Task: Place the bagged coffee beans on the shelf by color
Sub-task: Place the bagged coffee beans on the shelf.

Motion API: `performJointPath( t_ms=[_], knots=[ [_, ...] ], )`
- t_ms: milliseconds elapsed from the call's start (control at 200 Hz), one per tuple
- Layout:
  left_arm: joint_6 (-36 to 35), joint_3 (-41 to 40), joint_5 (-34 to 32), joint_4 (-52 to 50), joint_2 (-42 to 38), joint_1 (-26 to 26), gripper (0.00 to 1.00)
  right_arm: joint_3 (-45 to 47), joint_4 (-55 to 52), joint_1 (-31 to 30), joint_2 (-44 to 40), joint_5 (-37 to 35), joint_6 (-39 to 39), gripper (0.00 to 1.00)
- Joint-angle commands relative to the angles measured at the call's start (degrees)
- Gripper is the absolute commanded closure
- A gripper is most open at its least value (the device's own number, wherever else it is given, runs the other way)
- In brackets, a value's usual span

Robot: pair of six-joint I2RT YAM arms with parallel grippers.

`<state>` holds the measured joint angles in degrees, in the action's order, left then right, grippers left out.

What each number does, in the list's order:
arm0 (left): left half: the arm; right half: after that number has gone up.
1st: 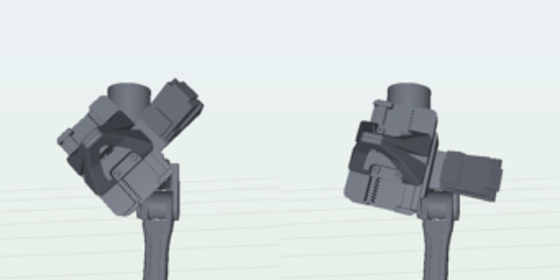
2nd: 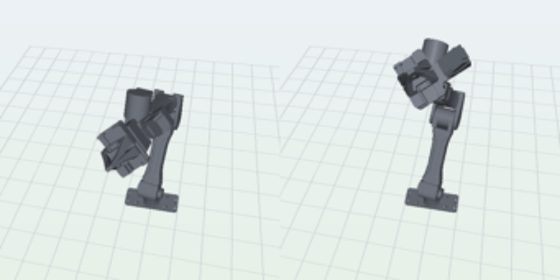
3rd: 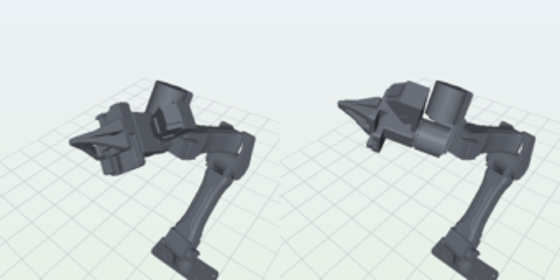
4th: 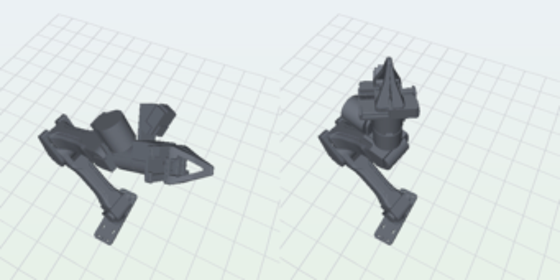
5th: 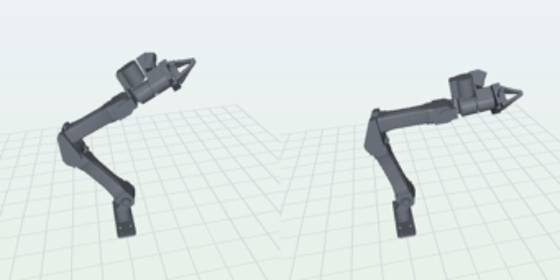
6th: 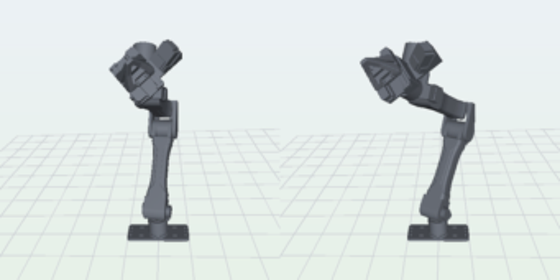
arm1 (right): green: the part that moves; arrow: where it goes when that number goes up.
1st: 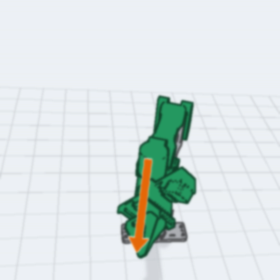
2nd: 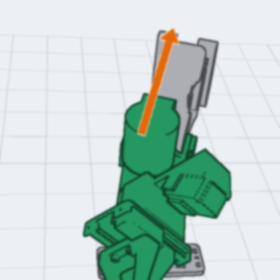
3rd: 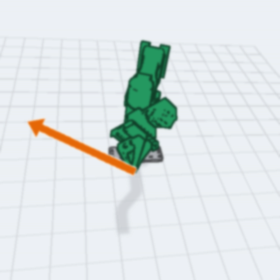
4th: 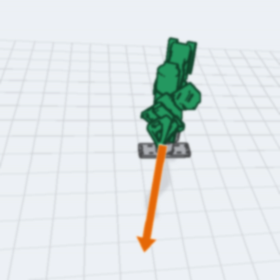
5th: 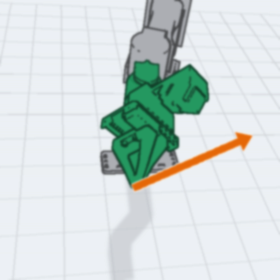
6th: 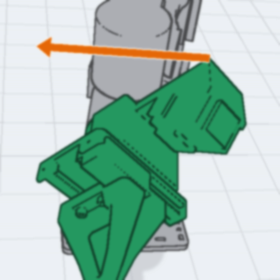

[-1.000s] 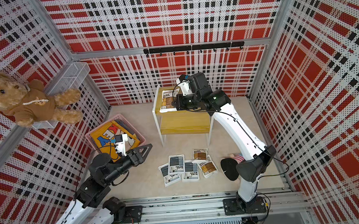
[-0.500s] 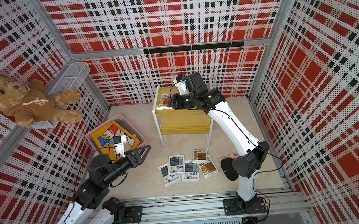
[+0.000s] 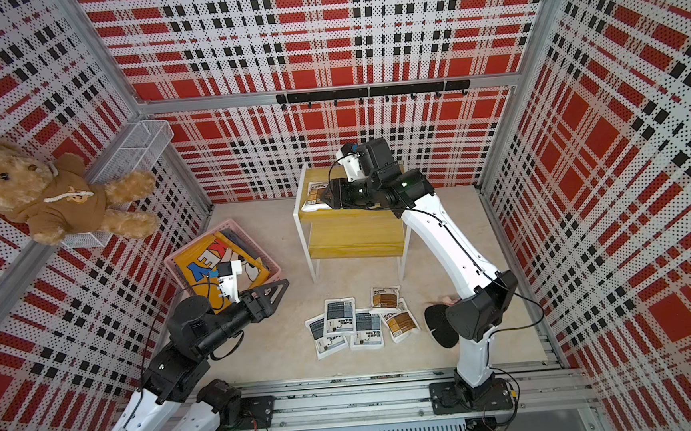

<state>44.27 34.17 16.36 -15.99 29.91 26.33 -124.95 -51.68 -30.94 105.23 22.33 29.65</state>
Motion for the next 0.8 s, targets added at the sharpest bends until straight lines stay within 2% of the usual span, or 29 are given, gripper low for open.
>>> performJointPath(
  t_ms=[0,150,516,661,797],
  knots=[
    [-1.2,-0.3,0.9,-0.3,-0.2,-0.5,0.17,0.2,0.4,0.3,-1.5,-1.5,-0.3,0.42],
    [-1.1,-0.8,1.0,-0.4,-0.7,-0.6,0.17,0.2,-0.7,0.4,-2.3,-3.4,-0.7,0.37],
    [-0.9,-1.0,1.2,-0.2,0.2,-0.9,0.17,4.5,-0.6,0.3,-7.5,-5.4,-1.0,0.36],
    [-0.9,-0.5,2.2,0.8,0.6,-0.9,0.17,6.5,-1.1,0.4,-12.2,-6.7,-1.5,0.35],
    [-1.0,0.7,5.0,1.8,2.7,0.4,0.17,13.1,-2.1,-0.6,-20.2,-9.0,-1.2,0.34]
  ],
)
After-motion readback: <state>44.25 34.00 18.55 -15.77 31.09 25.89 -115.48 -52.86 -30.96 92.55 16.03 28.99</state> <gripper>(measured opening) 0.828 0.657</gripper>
